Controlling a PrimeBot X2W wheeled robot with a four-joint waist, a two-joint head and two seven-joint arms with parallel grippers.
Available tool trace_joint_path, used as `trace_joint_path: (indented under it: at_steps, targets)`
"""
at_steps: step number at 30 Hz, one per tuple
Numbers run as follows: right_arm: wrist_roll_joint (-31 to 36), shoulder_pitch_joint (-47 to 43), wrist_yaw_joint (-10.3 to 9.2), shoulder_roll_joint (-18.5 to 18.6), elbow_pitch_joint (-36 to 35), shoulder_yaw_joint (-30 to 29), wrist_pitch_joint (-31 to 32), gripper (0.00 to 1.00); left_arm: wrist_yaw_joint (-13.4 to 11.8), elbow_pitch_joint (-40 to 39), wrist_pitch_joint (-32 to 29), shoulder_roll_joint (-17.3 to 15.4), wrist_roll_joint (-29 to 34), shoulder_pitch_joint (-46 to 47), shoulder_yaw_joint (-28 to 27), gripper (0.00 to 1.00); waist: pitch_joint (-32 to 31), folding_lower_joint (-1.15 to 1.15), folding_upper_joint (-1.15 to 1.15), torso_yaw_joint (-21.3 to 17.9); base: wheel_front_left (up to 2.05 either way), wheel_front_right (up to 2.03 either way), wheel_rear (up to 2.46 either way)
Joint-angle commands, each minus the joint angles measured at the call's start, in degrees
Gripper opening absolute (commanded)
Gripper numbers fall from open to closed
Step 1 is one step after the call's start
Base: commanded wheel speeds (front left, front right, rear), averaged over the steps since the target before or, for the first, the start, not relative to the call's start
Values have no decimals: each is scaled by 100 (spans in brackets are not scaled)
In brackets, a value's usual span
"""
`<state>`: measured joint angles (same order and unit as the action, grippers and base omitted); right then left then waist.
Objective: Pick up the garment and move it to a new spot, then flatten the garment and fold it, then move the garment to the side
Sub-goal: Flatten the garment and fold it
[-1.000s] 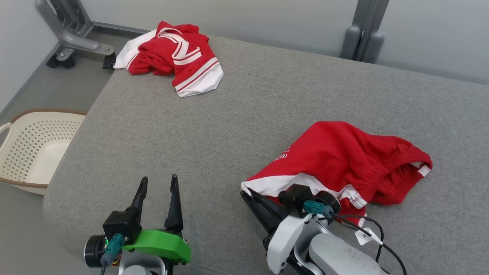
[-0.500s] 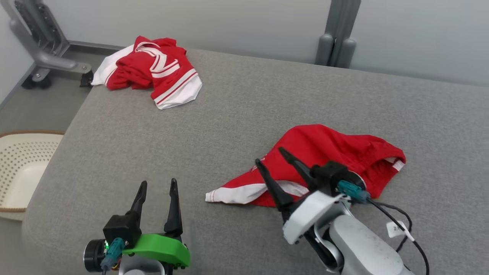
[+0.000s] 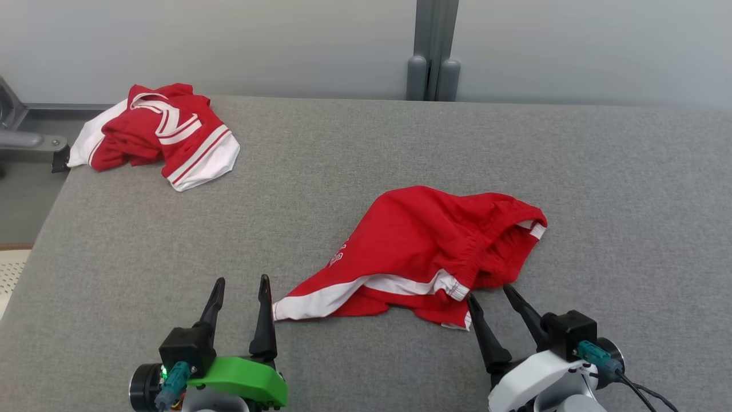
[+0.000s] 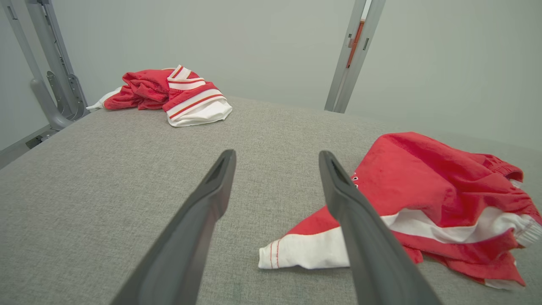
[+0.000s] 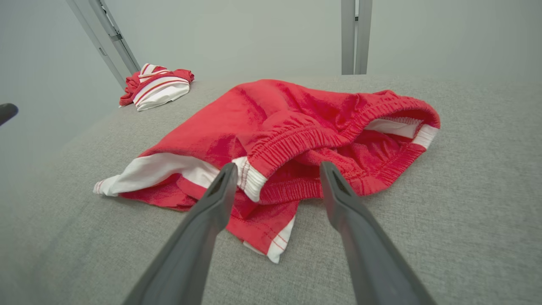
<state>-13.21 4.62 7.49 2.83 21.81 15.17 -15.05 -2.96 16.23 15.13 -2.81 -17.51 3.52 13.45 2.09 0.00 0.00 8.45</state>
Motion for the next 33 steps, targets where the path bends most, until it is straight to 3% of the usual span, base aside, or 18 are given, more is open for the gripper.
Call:
trace_joint_path:
  at_steps: [1, 11, 13, 15, 16, 25, 33]
  targets:
    - [-9, -22, 1, 8, 45, -19, -16, 100, 15, 1, 3, -15, 18, 9, 16, 100, 66, 0, 0, -32, 0, 0, 0]
    - [-336, 747, 1, 11, 1020, 243, -16, 100, 17, 41, 3, -16, 15, 189, 59, 100, 257, 0, 0, 391, 0, 0, 0]
    - [-371, 835, 1, 11, 1069, 268, -16, 42, 1, 33, 3, -16, 10, 181, 40, 100, 270, 0, 0, 449, 0, 0, 0]
    - [-361, 881, 1, 11, 1074, 259, -16, 9, -9, 24, 3, -15, 13, 159, 16, 100, 279, 0, 0, 475, 0, 0, 0]
    - [-336, 890, 1, 11, 1063, 233, -16, 0, -8, 22, 3, -15, 13, 154, 10, 100, 280, 0, 0, 481, 0, 0, 0]
    - [399, 492, 1, 85, 632, -548, 11, 0, -14, 3, 3, -15, -66, 59, -17, 100, 263, 0, 0, 152, 0, 0, 0]
    - [428, 80, 1, 244, 222, -812, 323, 0, -29, 4, 3, -15, -113, 169, 72, 100, 417, 0, 0, -232, 0, 0, 0]
